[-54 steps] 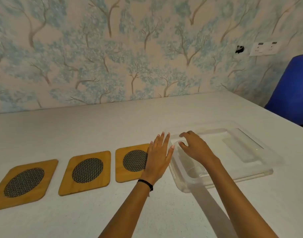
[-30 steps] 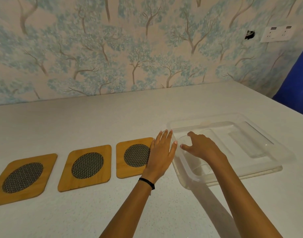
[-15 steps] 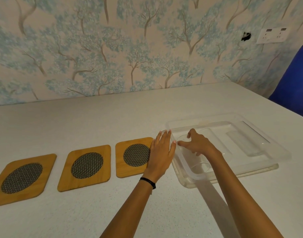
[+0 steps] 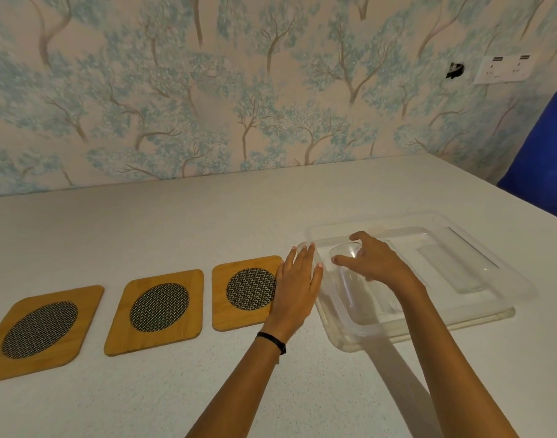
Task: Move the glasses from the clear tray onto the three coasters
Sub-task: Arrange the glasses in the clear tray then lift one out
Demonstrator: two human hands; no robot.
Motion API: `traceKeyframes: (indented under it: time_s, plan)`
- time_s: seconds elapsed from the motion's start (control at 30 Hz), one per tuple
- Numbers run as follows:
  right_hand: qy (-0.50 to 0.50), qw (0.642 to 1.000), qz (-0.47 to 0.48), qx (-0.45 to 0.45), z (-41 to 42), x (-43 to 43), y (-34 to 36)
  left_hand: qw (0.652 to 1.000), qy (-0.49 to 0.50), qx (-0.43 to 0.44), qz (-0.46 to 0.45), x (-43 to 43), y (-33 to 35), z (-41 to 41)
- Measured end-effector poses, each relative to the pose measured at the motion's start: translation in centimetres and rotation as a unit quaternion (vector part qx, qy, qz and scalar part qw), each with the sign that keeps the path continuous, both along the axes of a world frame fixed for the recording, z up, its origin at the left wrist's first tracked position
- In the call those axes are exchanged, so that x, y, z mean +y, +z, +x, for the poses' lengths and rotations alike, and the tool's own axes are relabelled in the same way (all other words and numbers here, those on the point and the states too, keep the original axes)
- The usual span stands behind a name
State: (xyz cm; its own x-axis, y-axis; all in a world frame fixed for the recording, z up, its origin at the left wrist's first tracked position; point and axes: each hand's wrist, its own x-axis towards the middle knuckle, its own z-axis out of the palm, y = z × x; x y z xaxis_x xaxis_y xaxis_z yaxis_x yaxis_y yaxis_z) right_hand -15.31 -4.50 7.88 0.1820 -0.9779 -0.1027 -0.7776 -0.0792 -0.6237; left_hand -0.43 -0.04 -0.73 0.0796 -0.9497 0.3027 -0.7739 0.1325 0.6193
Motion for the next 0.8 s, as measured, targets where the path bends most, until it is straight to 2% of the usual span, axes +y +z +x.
traceKeyframes:
  time_s: [0.43,0.8]
  plan:
    - [0.029,0.995,-0.095,-0.002,-0.9,1.2,2.6,1.0,0.0,-0.006,-0.005,-0.2,0.0,0.3]
    - [0.057,0.993,-0.099,-0.001,-3.2,1.5,4.4,1.0,-0.007,-0.019,-0.001,-0.1,0.5,0.2]
